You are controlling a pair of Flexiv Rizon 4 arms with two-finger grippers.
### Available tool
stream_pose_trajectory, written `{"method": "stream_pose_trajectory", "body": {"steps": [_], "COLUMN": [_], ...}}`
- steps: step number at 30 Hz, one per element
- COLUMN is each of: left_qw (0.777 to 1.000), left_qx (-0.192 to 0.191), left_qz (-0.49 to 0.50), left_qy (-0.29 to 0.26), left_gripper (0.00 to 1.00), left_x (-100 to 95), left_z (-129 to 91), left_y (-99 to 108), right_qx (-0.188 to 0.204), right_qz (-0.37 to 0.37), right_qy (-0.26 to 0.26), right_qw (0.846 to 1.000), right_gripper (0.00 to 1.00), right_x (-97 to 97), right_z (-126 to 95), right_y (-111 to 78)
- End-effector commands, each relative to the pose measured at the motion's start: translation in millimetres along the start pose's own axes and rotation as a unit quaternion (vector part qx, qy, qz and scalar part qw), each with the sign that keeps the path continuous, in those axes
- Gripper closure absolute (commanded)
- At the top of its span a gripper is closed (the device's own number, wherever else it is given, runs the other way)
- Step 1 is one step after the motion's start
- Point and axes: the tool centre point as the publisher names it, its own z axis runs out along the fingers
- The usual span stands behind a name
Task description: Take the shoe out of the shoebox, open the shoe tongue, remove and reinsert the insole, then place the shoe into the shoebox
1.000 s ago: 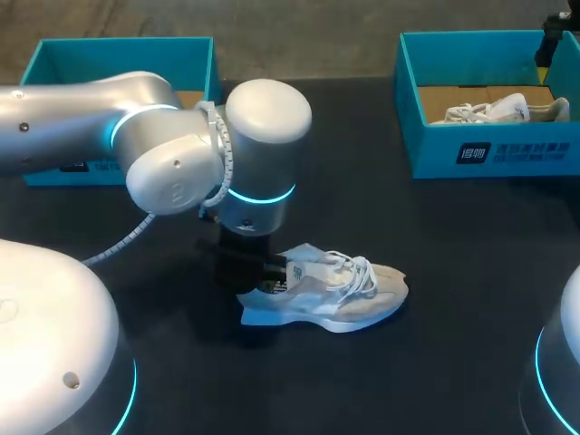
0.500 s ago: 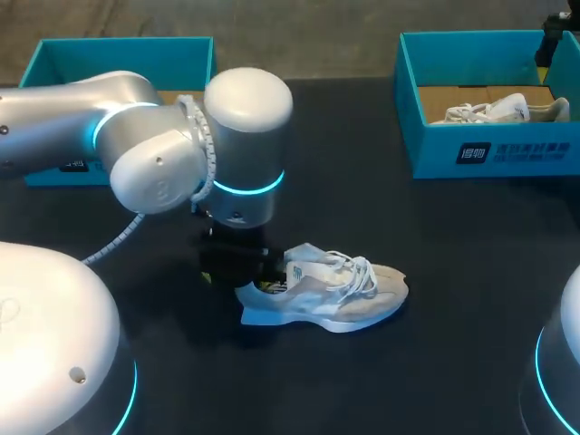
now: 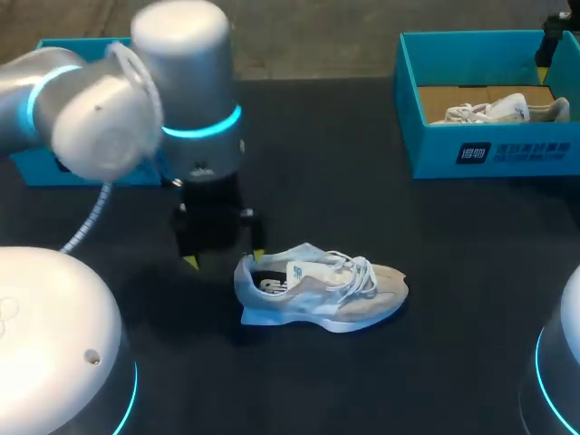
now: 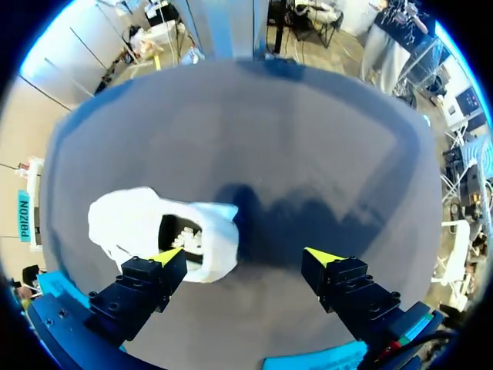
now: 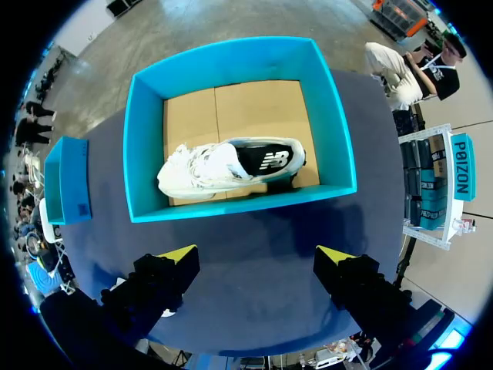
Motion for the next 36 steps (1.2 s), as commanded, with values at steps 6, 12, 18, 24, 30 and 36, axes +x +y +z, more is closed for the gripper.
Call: {"method": "stream_pose_trajectory", "body": {"steps": [6,12,18,24,30,36], "left_qw": [1.000,0.998,0.978,0.938,0.888,0.845], "left_qx": [0.017,0.035,0.079,0.131,0.166,0.199], "left_qz": [0.002,-0.018,-0.143,-0.257,-0.328,-0.388], "left_qy": [-0.026,-0.040,-0.125,-0.194,-0.277,-0.311], "left_gripper": [0.00,0.00,0.00,0.00,0.00,0.00], "left_x": [13.4,15.3,31.2,47.6,65.6,75.1], "left_z": [-10,-14,-22,-28,-24,-7], "left_y": [6,5,-6,-8,-7,-9], "right_qx": [-0.001,-0.001,-0.001,-0.001,-0.001,-0.001], "right_qz": [0.001,0.001,0.001,0.001,0.001,0.001], "right_qy": [0.000,0.000,0.000,0.000,0.000,0.000], "right_qw": [1.000,1.000,1.000,1.000,1.000,1.000], "right_gripper": [0.00,0.00,0.00,0.00,0.00,0.00], "right_x": [0.3,0.3,0.3,0.3,0.3,0.3], "right_z": [0,0,0,0,0,0], "right_y": [-1.0,-1.0,-1.0,-1.0,-1.0,-1.0]}}
